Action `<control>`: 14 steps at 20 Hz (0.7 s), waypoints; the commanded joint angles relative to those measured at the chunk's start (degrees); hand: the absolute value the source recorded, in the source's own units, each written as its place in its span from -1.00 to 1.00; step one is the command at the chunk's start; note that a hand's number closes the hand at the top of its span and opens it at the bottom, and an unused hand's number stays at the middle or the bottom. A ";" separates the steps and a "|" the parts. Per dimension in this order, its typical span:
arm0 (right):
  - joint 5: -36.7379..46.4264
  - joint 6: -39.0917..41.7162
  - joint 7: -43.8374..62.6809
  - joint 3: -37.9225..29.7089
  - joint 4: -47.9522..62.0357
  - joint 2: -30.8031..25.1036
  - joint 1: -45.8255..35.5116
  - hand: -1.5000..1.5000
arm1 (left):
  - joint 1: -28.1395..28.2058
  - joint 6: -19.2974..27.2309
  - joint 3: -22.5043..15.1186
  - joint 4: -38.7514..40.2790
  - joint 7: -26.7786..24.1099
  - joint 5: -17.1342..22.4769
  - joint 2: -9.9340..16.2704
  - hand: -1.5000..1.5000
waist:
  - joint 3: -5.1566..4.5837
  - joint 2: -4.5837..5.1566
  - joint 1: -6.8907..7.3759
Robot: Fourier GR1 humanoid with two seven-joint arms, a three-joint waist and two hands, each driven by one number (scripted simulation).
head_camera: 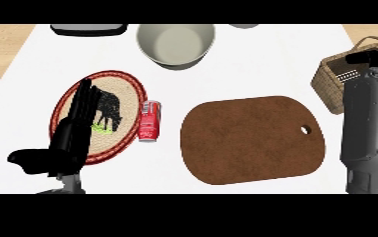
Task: Pick the bell pepper from the cutting board and place it in the basket
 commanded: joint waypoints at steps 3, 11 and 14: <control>7.46 -3.70 5.86 2.24 -1.40 -3.61 -3.47 -1.00 | -2.26 0.68 0.11 -0.18 2.15 -0.56 0.02 0.00 | -0.03 0.11 0.19; 15.01 6.74 10.09 4.60 -21.91 2.70 3.41 -1.00 | -2.47 1.96 0.26 0.01 2.34 -1.31 -0.81 0.00 | -0.05 -0.30 -1.05; 18.56 9.52 12.22 3.64 -27.56 2.33 -0.02 -1.00 | 0.81 0.31 -0.95 -1.59 1.23 -0.91 -0.68 0.00 | -0.08 -0.46 -0.70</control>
